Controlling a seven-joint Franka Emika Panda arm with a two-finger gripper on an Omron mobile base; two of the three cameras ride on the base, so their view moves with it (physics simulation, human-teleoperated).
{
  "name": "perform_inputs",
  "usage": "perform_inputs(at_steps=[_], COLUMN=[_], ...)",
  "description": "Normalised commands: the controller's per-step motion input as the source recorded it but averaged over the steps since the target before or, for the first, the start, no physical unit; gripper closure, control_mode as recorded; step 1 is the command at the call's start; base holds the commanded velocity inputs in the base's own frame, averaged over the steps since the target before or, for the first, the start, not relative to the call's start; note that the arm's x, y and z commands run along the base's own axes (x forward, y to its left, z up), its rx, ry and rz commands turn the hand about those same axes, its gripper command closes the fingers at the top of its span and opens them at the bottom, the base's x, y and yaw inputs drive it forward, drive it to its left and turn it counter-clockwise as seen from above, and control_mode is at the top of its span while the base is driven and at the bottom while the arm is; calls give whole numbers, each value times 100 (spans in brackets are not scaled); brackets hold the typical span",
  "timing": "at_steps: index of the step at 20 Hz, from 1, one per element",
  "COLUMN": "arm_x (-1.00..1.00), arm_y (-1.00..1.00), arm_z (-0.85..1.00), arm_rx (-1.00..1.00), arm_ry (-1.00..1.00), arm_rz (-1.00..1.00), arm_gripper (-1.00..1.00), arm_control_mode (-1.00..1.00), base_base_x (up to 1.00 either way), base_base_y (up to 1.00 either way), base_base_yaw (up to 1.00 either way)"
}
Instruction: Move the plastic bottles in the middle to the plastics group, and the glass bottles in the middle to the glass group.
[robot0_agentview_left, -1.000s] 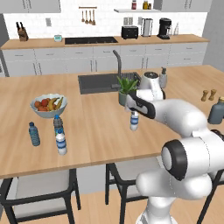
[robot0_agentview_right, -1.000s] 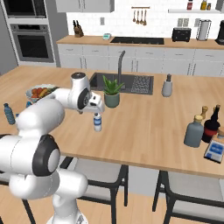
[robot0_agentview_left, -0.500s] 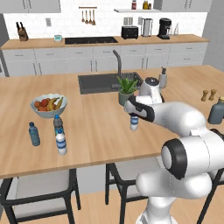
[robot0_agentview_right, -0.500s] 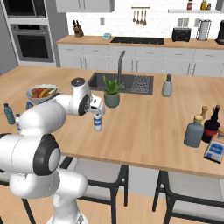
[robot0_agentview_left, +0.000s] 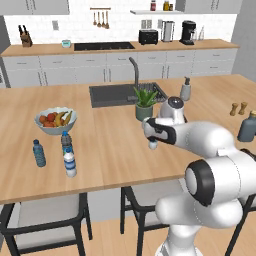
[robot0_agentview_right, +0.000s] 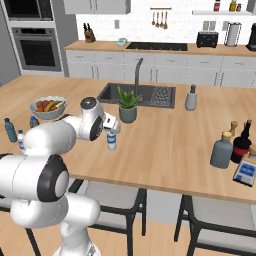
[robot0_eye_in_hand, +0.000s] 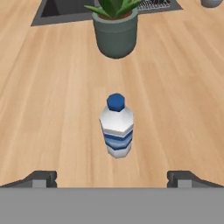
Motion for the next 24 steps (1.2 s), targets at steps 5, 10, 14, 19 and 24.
perform_inputs(at_steps=[5,10,14,19,24], arm_x=[9,22,19,5,12], arm_y=[-4,-14,-8,0,0], arm_z=[0,-3,-6,-3,0], arm_rx=[0,0,0,0,0], arm_ry=[0,0,0,6,11], arm_rz=[0,1,4,7,5], arm_gripper=[-100,-100,-100,-100,-100], arm_control_mode=[-100,-100,-100,-100,-100], base_base_x=[0,0,0,0,0], base_base_y=[0,0,0,0,0], base_base_yaw=[0,0,0,0,0])
